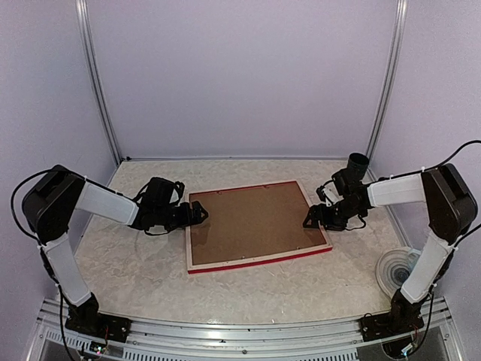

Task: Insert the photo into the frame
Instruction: Rotate the photo frame at the center of the board.

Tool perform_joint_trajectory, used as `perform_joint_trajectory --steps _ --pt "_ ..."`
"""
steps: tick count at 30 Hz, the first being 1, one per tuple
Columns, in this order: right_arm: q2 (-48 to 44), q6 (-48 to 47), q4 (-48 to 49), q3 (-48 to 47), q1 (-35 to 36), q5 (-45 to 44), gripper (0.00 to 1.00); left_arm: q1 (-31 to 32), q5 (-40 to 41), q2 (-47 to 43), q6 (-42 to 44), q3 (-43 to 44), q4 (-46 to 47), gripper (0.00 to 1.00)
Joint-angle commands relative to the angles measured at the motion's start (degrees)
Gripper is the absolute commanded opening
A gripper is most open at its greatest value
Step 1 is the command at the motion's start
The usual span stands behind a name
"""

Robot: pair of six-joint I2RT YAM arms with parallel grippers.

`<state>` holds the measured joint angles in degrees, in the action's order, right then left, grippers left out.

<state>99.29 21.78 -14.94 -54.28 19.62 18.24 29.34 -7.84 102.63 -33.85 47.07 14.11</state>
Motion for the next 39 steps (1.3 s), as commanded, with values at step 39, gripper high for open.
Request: perform_joint_trajectory --steps 39 --pt "-5.81 2.19 1.75 4.50 5.72 -5.10 0.84 -4.91 8.49 6.79 7.51 8.52 -12.68 0.93"
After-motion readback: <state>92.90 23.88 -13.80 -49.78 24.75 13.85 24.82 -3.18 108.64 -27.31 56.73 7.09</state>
